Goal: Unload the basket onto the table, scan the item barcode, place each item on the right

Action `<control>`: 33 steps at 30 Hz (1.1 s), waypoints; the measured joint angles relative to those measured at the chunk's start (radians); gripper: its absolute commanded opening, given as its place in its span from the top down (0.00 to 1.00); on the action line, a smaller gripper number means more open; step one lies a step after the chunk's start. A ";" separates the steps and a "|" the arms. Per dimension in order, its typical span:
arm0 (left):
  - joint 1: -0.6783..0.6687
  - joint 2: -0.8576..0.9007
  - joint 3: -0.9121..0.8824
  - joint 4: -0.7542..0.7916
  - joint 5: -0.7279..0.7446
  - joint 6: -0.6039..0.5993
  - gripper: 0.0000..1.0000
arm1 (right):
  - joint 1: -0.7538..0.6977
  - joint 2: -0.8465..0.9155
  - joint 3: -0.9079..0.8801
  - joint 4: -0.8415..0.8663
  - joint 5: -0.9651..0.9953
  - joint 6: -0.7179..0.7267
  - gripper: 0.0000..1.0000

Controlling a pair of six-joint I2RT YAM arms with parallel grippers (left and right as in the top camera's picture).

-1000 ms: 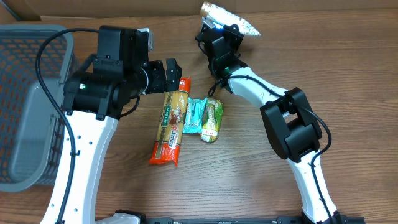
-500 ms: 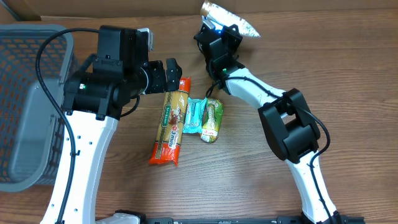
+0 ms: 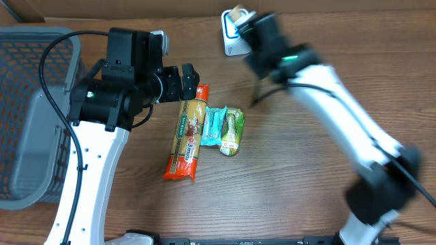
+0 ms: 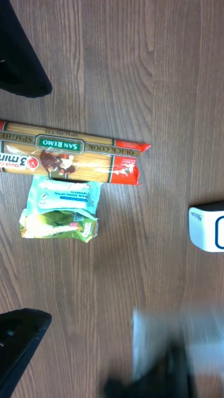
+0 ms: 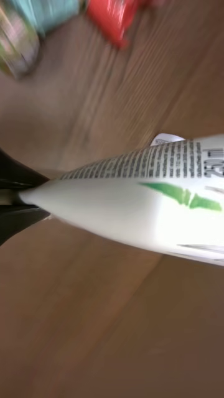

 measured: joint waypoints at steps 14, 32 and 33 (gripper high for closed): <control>0.000 0.000 0.000 0.000 0.000 0.000 0.00 | -0.419 -0.130 -0.322 -0.182 -0.280 0.829 0.96; 0.000 0.000 0.000 0.000 0.000 0.000 0.00 | -0.541 -0.129 -0.791 0.384 -0.340 1.273 0.00; 0.000 0.000 0.000 0.000 0.000 0.000 0.00 | -0.541 -0.129 -0.791 0.391 -0.357 1.241 0.00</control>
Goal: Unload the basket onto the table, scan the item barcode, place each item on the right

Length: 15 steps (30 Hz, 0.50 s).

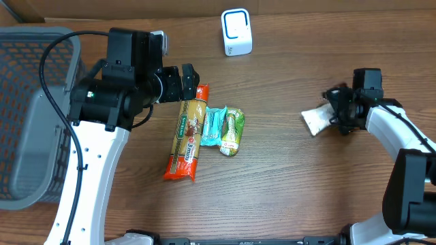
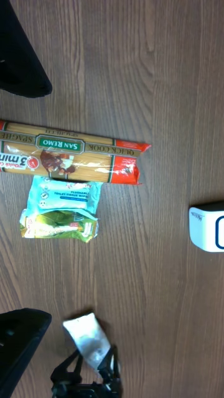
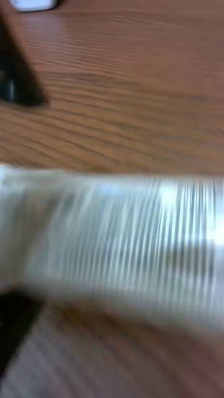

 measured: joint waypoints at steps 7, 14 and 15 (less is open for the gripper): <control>0.000 0.000 0.000 0.000 0.000 0.000 0.01 | 0.005 -0.031 0.100 -0.169 -0.149 -0.160 0.00; 0.000 0.000 0.000 0.000 0.000 0.000 0.00 | 0.196 -0.147 0.185 -0.232 -0.219 -0.245 0.00; 0.000 0.000 0.000 0.000 0.000 0.000 0.00 | 0.239 -0.147 0.185 -0.239 -0.222 -0.250 0.00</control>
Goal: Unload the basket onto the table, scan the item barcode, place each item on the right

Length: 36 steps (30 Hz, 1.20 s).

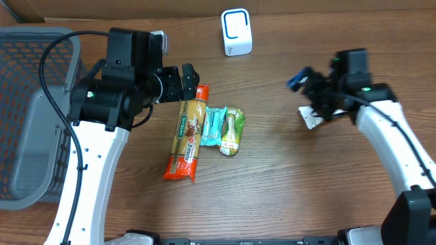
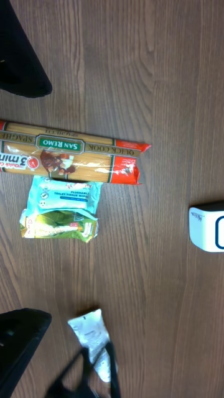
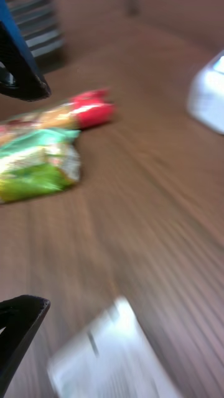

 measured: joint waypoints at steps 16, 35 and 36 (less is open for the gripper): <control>0.000 0.000 0.000 0.000 0.000 0.000 0.00 | 0.430 0.218 0.000 0.011 0.056 0.093 0.00; 0.000 0.000 0.000 0.000 0.000 0.000 0.00 | 0.483 0.357 0.009 0.085 0.055 0.151 0.70; 0.000 0.000 0.000 0.000 0.000 0.000 0.00 | 0.481 0.358 0.009 0.083 0.052 0.150 0.74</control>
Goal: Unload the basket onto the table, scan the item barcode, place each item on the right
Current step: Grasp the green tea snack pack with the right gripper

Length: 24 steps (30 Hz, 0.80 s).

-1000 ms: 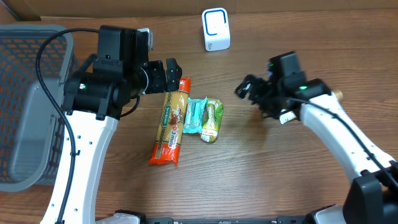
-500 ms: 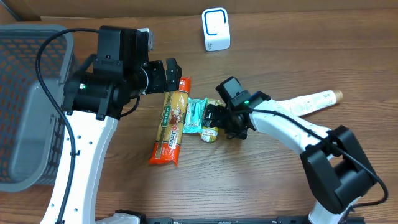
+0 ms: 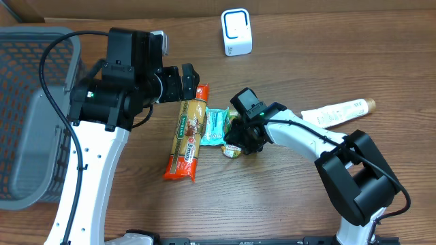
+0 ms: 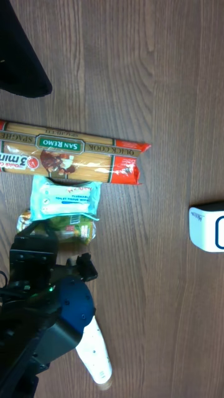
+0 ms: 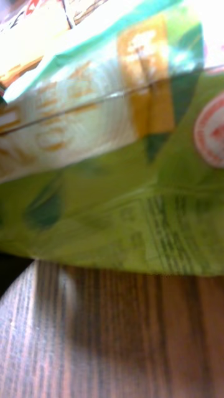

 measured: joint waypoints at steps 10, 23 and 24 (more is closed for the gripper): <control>0.000 0.000 0.000 0.000 0.000 0.000 0.01 | -0.086 -0.015 0.014 -0.056 -0.159 -0.140 0.88; 0.000 0.000 0.000 0.000 0.000 0.000 0.00 | -0.379 -0.385 0.003 0.027 -0.958 -0.673 0.88; 0.000 0.000 0.000 0.000 0.000 0.000 0.01 | -0.390 -0.394 0.004 0.041 -0.996 -0.681 0.88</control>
